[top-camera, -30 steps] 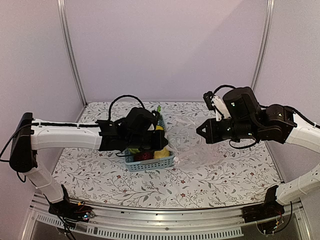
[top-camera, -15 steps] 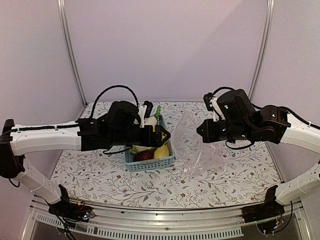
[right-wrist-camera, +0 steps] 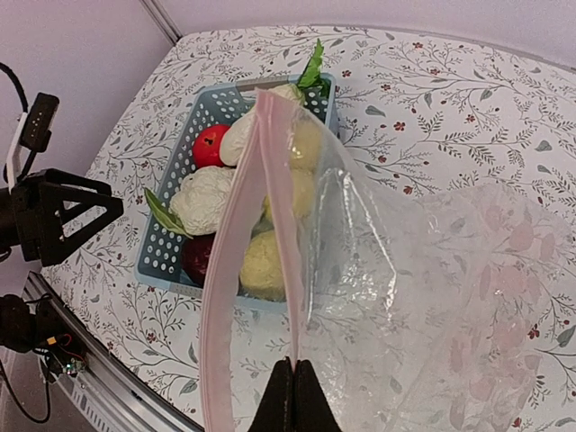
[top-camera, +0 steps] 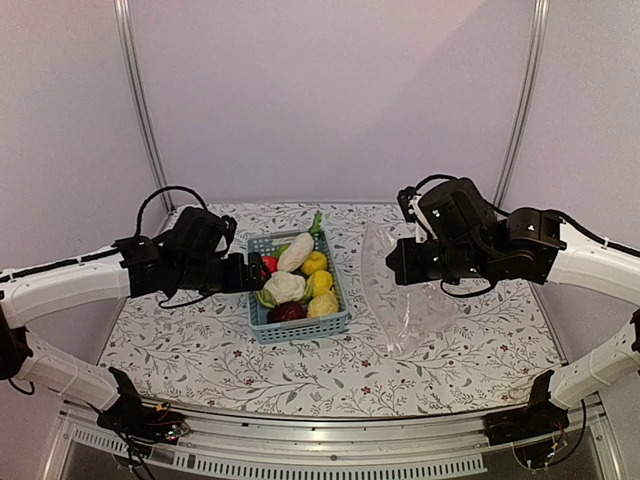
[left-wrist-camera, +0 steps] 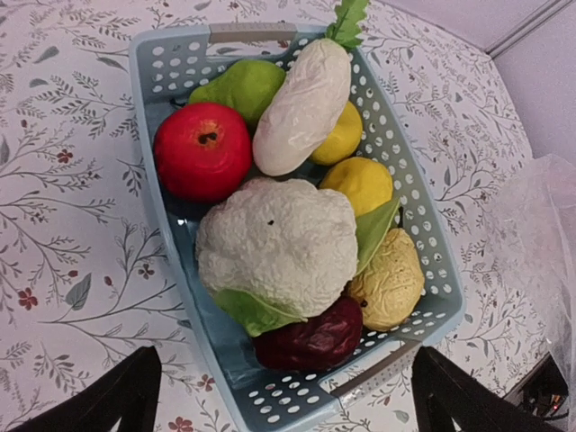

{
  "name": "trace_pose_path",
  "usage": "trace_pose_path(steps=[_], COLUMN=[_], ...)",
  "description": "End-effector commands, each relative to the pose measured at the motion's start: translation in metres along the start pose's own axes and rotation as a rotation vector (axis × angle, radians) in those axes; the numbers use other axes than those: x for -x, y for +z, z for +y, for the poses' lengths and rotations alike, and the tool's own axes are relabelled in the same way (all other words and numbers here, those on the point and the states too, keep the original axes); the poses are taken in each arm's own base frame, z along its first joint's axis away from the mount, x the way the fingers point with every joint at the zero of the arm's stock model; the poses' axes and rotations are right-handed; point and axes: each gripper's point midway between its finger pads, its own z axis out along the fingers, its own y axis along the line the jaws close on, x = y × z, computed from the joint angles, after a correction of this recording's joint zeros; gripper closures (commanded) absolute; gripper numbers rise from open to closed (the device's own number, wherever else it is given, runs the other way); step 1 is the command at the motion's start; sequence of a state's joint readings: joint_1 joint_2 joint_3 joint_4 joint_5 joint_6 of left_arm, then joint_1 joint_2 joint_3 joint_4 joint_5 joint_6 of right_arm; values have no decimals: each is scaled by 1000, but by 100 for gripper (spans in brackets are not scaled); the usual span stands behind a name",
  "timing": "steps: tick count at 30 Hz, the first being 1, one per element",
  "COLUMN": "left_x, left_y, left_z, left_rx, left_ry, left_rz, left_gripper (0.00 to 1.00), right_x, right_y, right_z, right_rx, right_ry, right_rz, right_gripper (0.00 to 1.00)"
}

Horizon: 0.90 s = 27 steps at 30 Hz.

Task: Place the food in the zip-top bag and seal the zipper
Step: Pick up the fake vegetable from the bin.

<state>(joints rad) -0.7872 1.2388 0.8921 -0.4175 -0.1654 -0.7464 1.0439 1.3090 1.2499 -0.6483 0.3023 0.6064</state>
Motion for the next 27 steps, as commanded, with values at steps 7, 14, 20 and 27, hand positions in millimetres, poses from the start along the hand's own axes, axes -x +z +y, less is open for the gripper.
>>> trace_pose_path(steps=[7,14,20,27], left_x=[9,7,2,-11], left_y=[35,62,80,97], left_z=[6,2,2,2], left_rx=[80,103,127,144], left_ry=[100,133,130,161], left_rz=[117,165,194,253], left_gripper=[1,15,17,30], right_x=[7,8,6,5], right_y=[2,2,5,11], right_z=[5,9,12,19], right_rx=[6,22,34,52], right_ry=[16,17,20,5], right_rz=[-8,-5,7,21], right_gripper=[100,100,100,100])
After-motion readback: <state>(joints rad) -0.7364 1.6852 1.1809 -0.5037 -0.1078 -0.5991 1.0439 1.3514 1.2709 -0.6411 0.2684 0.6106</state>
